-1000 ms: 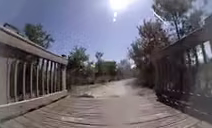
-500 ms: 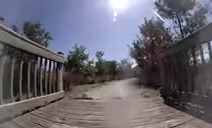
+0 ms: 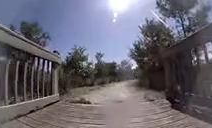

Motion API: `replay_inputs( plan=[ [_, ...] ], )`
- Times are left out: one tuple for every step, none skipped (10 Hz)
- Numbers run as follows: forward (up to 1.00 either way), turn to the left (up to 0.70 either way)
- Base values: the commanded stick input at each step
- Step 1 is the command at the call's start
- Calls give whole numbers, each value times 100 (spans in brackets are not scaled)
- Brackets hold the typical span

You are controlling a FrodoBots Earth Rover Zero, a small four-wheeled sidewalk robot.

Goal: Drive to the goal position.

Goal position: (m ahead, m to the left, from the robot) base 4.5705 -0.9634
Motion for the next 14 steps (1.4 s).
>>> replay_inputs(
  plan=[
    [45, -27],
    [45, -16],
    [45, 0],
    [45, 0],
    [45, 0],
    [45, 0],
    [45, 0],
    [45, 0],
    [45, 0],
    [45, 0],
    [45, 0],
    [45, 0],
    [45, 0],
    [45, 0]
  ],
)
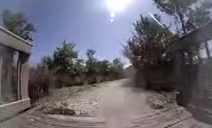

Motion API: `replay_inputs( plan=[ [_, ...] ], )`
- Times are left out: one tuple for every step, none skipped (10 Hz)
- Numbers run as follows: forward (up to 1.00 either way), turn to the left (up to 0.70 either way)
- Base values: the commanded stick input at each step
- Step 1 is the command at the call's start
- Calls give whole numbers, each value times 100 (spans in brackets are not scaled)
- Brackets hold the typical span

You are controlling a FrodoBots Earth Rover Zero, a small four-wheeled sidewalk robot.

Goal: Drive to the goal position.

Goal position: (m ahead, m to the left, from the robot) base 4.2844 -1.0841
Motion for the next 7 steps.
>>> replay_inputs(
  plan=[
    [45, 0],
    [45, 0],
    [45, 0],
    [45, 0],
    [45, 0],
    [45, 0],
    [45, 0]
  ],
)
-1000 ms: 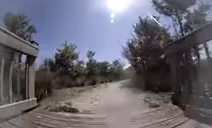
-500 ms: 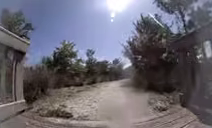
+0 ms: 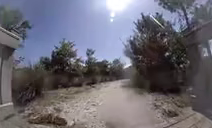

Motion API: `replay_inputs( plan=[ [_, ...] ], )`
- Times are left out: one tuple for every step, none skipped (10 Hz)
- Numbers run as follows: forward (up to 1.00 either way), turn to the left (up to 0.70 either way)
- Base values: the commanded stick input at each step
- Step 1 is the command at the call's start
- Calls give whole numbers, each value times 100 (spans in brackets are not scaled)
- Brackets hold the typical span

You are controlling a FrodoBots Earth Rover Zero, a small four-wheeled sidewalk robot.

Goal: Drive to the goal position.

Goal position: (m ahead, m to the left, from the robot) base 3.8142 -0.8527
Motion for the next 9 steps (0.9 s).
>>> replay_inputs(
  plan=[
    [45, 0],
    [45, 0],
    [45, 0],
    [45, 0],
    [45, 0],
    [45, 0],
    [45, 0],
    [45, 0],
    [45, 0]
  ],
)
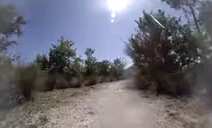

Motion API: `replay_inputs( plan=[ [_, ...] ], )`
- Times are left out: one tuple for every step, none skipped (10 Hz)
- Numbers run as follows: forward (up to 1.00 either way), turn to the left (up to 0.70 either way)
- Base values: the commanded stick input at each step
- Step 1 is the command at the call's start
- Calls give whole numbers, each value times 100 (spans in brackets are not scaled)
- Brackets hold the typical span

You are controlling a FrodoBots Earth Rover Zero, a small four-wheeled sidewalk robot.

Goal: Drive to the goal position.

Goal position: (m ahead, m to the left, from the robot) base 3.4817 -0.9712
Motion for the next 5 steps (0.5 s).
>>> replay_inputs(
  plan=[
    [45, 0],
    [45, 0],
    [45, 0],
    [45, 0],
    [45, 0]
  ],
)
